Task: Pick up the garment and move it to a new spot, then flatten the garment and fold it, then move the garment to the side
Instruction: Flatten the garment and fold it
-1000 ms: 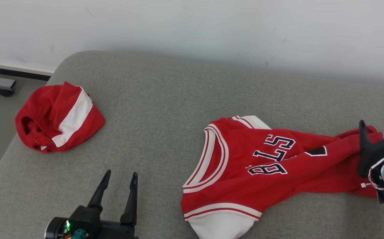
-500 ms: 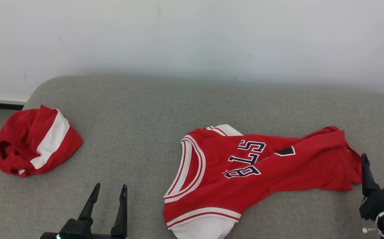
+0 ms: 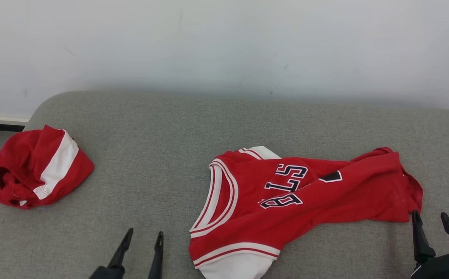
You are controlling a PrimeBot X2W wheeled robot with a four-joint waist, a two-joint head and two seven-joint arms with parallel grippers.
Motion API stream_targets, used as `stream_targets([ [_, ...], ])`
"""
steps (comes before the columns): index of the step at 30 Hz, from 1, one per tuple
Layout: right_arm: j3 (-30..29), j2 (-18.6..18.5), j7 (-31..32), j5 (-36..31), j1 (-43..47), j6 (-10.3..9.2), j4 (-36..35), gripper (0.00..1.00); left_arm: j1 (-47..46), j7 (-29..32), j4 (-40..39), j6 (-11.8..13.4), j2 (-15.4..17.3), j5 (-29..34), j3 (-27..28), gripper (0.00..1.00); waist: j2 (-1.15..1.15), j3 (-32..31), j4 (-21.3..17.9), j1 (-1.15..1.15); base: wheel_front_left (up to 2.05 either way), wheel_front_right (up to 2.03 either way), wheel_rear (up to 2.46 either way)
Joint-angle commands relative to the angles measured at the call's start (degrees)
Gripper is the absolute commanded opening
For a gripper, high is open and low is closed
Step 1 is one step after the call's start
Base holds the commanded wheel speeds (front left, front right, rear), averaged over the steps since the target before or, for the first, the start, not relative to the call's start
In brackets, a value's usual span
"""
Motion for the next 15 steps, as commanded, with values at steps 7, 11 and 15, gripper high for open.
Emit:
stream_targets([
  [7, -2.28, 1.41, 2.92, -2.38, 1.09, 0.07, -2.52, 1.00, 3.88, 1.26, 3.16, -0.77, -0.35, -3.16, -7.86, 1.00, 0.00, -0.12, 0.67, 0.01, 0.00, 0.00, 0.00],
  [11, -2.22, 2.95, 2.34, -3.38, 1.58, 0.07, -4.04, 1.00, 3.99, 1.66, 6.02, -0.87, -0.56, -5.35, -11.23, 1.00, 0.00, 0.09, 0.82, 0.01, 0.00, 0.00, 0.00],
  [15, -1.76, 4.44, 1.79, -4.74, 1.83, 0.07, -5.69, 1.00, 2.33, 2.25, 9.62, -0.90, -0.84, -8.18, -14.73, 1.00, 0.00, 0.41, 0.19, 0.01, 0.00, 0.00, 0.00],
])
